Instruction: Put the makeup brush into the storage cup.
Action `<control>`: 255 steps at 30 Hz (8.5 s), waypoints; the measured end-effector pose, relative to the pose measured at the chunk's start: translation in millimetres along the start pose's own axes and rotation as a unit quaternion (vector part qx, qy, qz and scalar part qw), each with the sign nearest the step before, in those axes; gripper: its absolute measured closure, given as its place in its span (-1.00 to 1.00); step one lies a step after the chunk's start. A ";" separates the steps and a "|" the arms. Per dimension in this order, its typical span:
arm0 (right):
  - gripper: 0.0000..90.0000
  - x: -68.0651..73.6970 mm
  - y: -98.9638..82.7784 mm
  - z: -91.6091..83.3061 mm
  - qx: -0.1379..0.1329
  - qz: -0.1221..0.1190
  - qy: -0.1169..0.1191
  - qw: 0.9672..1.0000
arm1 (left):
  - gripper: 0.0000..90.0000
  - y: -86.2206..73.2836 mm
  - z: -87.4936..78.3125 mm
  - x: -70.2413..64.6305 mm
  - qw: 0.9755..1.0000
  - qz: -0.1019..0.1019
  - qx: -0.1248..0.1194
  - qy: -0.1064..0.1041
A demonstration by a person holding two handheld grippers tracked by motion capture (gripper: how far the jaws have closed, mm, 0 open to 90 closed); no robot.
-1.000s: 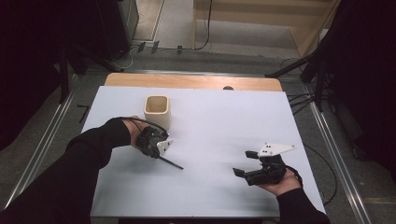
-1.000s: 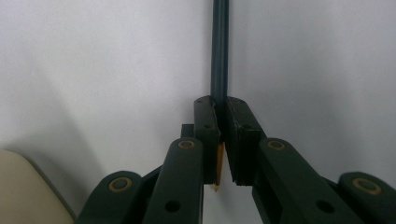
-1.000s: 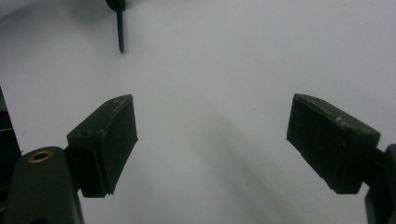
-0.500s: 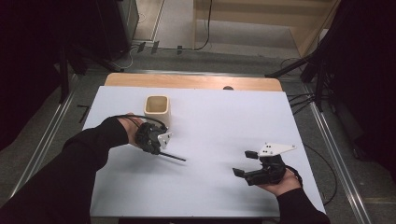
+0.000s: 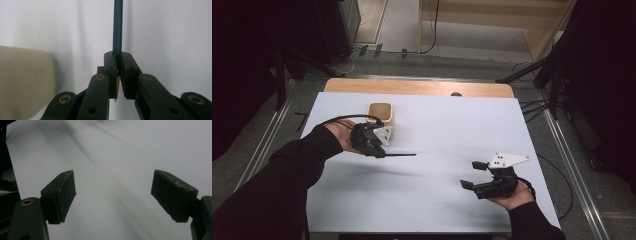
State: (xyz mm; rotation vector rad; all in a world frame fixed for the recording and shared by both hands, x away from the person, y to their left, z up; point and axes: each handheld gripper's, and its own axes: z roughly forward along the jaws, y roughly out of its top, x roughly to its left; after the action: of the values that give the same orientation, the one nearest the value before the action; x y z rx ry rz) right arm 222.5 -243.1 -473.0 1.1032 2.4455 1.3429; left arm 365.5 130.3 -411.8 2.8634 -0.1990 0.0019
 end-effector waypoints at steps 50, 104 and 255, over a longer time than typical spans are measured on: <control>-0.43 15.9 82.2 54.9 0.090 -0.152 0.114 0.978 | 0.88 34.9 4.7 -48.1 0.996 -0.087 0.008 -0.017; 0.84 47.1 89.8 116.0 0.172 -0.183 0.179 0.951 | 0.88 66.7 24.0 -59.0 0.998 -0.025 0.049 -0.020; 0.88 126.7 14.1 99.3 -0.143 0.050 -0.071 0.986 | 0.73 2.7 28.9 -65.2 0.800 -0.432 -0.403 -0.105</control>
State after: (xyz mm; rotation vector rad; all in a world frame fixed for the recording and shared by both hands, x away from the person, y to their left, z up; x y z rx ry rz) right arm 182.6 -87.9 -493.8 1.2134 2.0442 1.5278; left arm 300.0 128.9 -440.2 1.8521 0.8652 -0.4584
